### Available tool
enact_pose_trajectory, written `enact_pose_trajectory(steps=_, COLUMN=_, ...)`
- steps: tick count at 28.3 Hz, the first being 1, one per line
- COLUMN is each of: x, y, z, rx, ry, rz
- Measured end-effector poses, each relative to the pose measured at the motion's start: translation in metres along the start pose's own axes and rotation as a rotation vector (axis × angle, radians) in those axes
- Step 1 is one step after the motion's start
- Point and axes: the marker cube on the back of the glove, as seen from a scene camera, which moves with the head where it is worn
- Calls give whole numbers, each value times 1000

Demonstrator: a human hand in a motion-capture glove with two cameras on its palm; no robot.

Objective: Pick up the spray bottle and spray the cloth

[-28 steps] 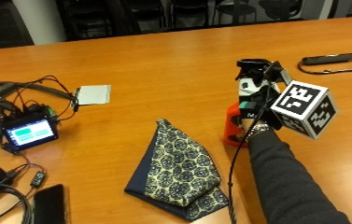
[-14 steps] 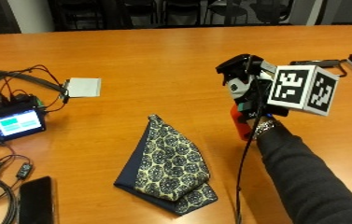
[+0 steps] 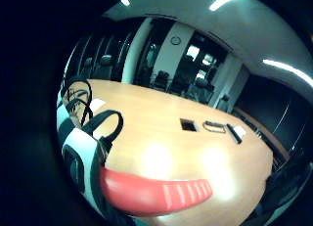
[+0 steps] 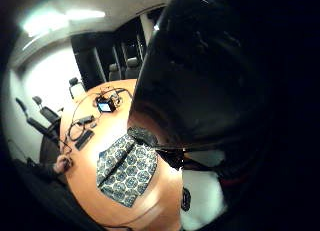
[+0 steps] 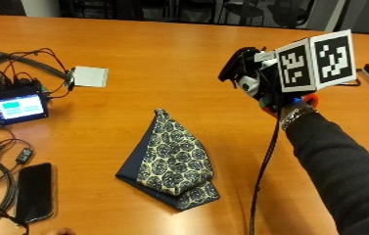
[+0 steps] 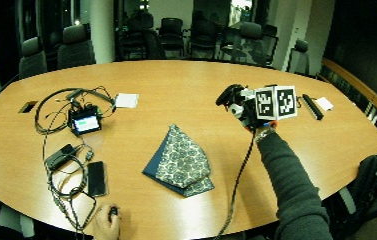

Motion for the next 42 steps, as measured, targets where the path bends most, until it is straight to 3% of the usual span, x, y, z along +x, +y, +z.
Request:
enact_pose_trajectory(steps=14, x=-55, y=9, z=18, rx=-87, ry=145, rz=-367)
enact_pose_trajectory(steps=24, x=-88, y=25, z=40, rx=-62, ry=261, rz=-612)
enact_pose_trajectory(steps=36, x=-131, y=75, z=63, rx=-135, ry=292, rz=-819)
enact_pose_trajectory(steps=42, x=-134, y=77, z=66, rx=-145, ry=366, rz=-850)
